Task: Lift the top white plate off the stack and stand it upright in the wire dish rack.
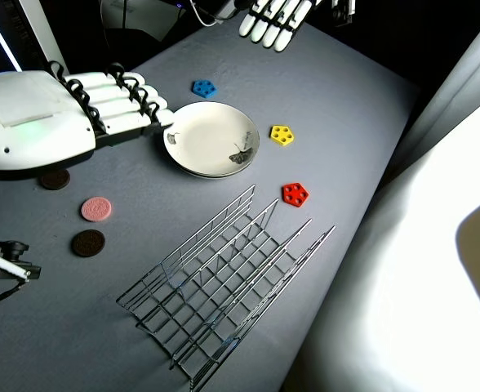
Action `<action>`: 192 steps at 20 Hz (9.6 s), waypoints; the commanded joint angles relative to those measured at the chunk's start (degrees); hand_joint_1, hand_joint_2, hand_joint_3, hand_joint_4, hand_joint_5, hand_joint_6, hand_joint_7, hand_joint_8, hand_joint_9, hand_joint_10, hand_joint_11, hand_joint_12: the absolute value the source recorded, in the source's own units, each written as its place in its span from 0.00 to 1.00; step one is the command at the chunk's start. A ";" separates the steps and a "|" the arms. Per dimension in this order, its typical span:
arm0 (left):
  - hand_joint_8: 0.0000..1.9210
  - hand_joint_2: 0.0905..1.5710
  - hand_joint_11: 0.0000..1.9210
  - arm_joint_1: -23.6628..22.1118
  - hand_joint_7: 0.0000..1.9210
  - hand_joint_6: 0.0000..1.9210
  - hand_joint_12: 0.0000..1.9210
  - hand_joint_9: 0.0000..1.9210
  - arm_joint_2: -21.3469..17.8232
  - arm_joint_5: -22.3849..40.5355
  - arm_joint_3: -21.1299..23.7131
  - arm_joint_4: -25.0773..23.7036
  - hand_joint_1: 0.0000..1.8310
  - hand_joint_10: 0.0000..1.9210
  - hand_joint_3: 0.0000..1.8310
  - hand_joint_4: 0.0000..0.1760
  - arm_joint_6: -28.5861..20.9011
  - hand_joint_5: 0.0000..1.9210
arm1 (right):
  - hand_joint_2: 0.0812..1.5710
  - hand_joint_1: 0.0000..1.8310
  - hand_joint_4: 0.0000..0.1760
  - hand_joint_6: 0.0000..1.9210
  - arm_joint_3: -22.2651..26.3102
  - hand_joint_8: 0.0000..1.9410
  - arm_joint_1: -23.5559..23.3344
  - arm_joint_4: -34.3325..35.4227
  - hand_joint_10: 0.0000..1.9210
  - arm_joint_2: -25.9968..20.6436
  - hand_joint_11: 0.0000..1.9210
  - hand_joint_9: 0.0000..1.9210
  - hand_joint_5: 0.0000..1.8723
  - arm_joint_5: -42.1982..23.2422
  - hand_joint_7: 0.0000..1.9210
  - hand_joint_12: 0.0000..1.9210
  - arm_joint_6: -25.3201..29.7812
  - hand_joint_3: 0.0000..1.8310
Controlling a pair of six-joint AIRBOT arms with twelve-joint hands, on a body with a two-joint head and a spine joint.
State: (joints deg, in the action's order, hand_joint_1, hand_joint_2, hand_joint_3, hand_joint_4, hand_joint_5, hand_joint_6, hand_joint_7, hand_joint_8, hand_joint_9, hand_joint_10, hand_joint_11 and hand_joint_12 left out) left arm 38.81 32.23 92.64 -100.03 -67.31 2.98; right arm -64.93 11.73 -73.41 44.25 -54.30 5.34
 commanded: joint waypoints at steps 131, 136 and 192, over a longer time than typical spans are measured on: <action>0.00 0.56 0.01 -4.56 0.00 0.00 0.01 0.00 15.71 -37.58 13.84 -17.86 0.14 0.00 0.00 0.00 5.54 0.00 | 0.67 0.82 0.00 0.00 -4.75 0.00 3.97 5.26 0.01 22.22 0.28 0.29 0.27 13.64 0.24 0.13 -9.47 0.00; 0.00 0.56 0.01 -4.54 0.00 0.00 0.00 0.00 15.73 -37.64 13.88 -17.83 0.15 0.00 0.00 0.00 5.53 0.00 | 0.68 0.80 0.00 0.00 -5.34 0.01 3.97 5.34 0.00 22.28 0.37 0.39 0.39 13.64 0.38 0.13 -11.41 0.00; 0.00 0.57 0.00 -9.14 0.00 0.00 0.00 0.00 2.62 -28.25 0.90 -4.67 0.17 0.00 0.00 0.00 21.97 0.00 | 0.68 0.81 0.00 0.59 -7.21 0.43 -9.96 48.14 0.43 20.16 0.46 0.55 0.46 11.34 0.49 0.75 13.58 0.00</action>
State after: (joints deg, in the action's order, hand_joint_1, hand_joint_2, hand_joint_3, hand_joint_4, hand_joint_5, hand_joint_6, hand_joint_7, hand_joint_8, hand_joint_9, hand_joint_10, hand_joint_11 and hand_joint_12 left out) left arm 30.94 35.59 62.33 -98.91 -76.12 24.47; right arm -72.31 2.87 -28.12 65.17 -36.07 17.85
